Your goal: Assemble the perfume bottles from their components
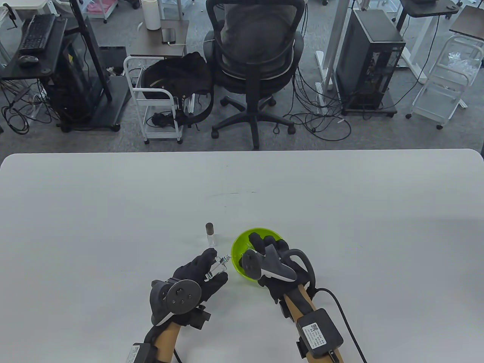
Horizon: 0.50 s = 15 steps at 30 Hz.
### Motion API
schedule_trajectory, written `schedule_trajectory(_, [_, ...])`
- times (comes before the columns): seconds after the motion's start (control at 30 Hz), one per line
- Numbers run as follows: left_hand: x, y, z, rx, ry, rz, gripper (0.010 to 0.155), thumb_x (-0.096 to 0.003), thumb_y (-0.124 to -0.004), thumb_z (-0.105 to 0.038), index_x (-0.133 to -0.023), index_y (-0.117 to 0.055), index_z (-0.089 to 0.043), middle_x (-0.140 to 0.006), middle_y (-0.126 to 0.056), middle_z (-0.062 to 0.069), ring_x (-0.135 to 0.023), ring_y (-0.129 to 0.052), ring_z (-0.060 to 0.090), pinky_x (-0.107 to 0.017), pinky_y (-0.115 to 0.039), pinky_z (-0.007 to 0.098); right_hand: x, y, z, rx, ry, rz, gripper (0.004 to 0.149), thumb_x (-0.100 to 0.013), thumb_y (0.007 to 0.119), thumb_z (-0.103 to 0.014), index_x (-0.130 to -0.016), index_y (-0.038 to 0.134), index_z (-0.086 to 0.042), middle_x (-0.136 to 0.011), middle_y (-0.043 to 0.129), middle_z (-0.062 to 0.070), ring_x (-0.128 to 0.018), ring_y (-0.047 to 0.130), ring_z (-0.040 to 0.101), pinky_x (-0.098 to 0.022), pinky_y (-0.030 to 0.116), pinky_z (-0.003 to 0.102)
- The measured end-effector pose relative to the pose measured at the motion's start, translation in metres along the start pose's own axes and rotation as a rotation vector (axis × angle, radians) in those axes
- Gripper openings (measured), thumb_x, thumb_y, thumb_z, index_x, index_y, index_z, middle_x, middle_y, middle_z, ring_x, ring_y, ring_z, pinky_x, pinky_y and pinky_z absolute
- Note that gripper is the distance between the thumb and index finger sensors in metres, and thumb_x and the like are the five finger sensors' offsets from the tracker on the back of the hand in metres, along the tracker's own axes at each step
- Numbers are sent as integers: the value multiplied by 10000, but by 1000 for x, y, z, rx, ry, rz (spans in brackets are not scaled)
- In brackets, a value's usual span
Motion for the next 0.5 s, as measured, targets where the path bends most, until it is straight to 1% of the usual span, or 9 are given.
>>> schedule_trajectory(0.1, [0, 0, 0, 0, 0, 0, 757, -405, -803, -641, -972, -719, -147, -817, -951, 55, -466, -1049, 108, -417, -884, 237, -1, 2, 2, -38, -4, -2, 490, -545, 673, -396, -1005, 570, -532, -1275, 175, 16, -1162, 275, 335, -848, 336, 622])
schedule_trajectory(0.3, [0, 0, 0, 0, 0, 0, 758, -407, -802, -641, -975, -714, -148, -822, -948, 55, -472, -1049, 110, -421, -883, 239, 3, 0, 8, -134, -35, 41, 514, -564, 617, -387, -1047, 477, -494, -1273, 196, 42, -1162, 305, 360, -838, 369, 632])
schedule_trajectory(0.4, [0, 0, 0, 2, 0, 4, 757, -407, -800, -642, -976, -713, -150, -825, -946, 54, -475, -1048, 110, -424, -883, 240, 12, -7, 11, -180, -59, 107, 523, -570, 604, -378, -1066, 453, -446, -1271, 226, 65, -1153, 345, 375, -829, 403, 633])
schedule_trajectory(0.5, [0, -1, -1, -2, -5, 8, 756, -410, -797, -643, -977, -711, -151, -827, -945, 53, -478, -1048, 110, -426, -883, 240, 24, -17, 14, -217, -89, 186, 536, -576, 592, -359, -1087, 428, -370, -1262, 299, 116, -1135, 402, 397, -818, 441, 629])
Point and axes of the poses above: the tracker on the back of each hand, its own z axis roughly to the little-finger side, its own x axis roughly from the fingertips to the wrist, y = z × x, the point moved 5 cm from there along -x, roughly from the wrist to the fingertips
